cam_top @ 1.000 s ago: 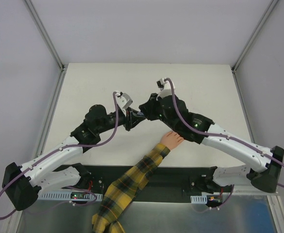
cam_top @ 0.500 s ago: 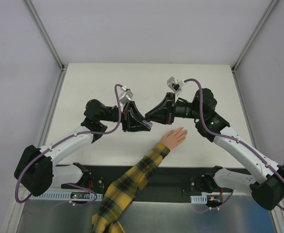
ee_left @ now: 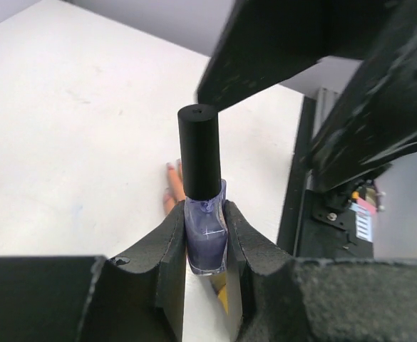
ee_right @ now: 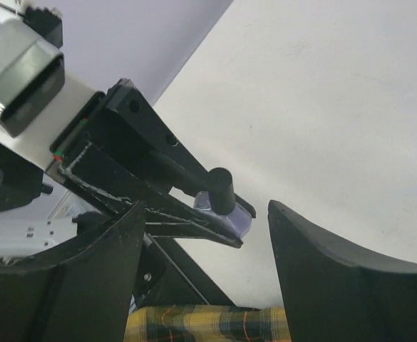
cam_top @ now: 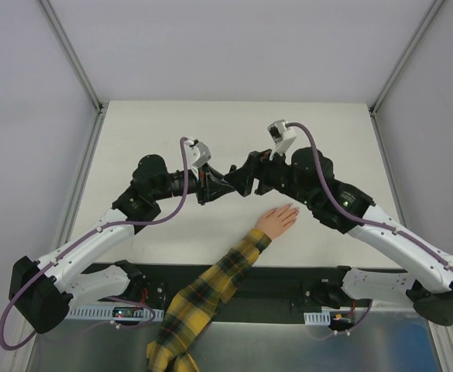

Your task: Paint the nails

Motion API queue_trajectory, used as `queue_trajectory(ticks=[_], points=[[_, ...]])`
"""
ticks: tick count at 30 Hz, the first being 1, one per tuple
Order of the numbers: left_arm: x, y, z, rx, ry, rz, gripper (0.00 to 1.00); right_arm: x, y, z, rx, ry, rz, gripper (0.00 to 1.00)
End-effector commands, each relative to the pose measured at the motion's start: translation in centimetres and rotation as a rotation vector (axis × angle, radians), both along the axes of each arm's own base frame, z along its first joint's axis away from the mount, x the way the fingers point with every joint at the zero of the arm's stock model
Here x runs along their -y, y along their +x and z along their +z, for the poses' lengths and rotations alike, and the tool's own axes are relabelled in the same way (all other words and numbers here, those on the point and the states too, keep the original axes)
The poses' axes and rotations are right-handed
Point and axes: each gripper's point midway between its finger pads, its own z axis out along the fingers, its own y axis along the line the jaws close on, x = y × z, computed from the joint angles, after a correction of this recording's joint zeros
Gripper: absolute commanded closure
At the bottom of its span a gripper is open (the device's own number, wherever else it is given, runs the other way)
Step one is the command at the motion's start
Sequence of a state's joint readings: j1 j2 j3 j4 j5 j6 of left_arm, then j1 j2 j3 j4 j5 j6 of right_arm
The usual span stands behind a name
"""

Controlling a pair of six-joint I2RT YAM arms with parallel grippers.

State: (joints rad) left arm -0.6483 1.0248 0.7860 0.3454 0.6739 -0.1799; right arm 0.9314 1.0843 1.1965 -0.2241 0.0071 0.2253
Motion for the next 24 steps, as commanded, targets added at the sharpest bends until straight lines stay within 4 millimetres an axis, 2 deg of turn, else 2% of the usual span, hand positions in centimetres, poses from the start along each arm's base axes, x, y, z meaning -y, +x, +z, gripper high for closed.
queue_trajectory(ticks=[1, 3, 6, 11, 16, 17, 18, 19, 20, 21, 22, 23, 24], points=[[-1.3, 2.1, 1.2, 0.081, 0.015, 0.151, 1.0, 2.2, 2.9, 1.5, 0.013, -0.051, -0.302, 0.31], [-1.5, 2.3, 1.1, 0.077, 0.019, 0.171, 1.0, 1.3, 3.3, 0.7, -0.002, -0.088, -0.313, 0.41], [-1.6, 2.3, 1.3, 0.077, 0.015, 0.179, 1.0, 0.1, 3.3, 0.7, -0.011, -0.085, -0.313, 0.53], [-1.6, 2.2, 1.5, 0.082, 0.011, 0.176, 1.0, -2.2, 3.5, 0.2, -0.015, -0.083, -0.292, 0.62], [-1.4, 1.8, 1.6, 0.088, 0.013, 0.158, 1.0, -2.7, 4.0, -0.6, -0.015, -0.108, -0.3, 0.74], [-1.3, 1.5, 1.6, 0.087, 0.014, 0.142, 1.0, -2.6, 3.9, -0.6, -0.011, -0.109, -0.301, 0.8], [-1.2, 1.3, 1.7, 0.088, 0.012, 0.129, 1.0, -2.4, 3.9, -1.0, -0.007, -0.119, -0.3, 0.93], [-1.0, 0.9, 1.9, 0.088, 0.006, 0.1, 1.0, -2.2, 3.9, -1.2, 0.012, -0.135, -0.291, 0.99], [-0.5, -0.6, 2.3, 0.1, -0.01, 0.009, 1.0, -1.9, 4.0, -0.2, 0.045, -0.104, -0.28, 0.99], [-0.1, -2.0, 2.7, 0.113, -0.022, -0.078, 1.0, -2.3, 3.3, -1.7, 0.06, -0.135, -0.201, 0.99], [0.1, -3.4, 3.3, 0.127, -0.039, -0.166, 1.0, -2.2, 3.1, -1.9, 0.135, -0.181, -0.128, 1.0], [0.2, -4.9, 3.7, 0.134, -0.056, -0.255, 1.0, -2.1, 3.7, -0.6, 0.207, -0.138, -0.067, 1.0], [0.0, -8.3, 4.5, 0.138, -0.094, -0.459, 1.0, -4.3, -1.7, 0.2, 0.234, -0.025, 0.328, 1.0]])
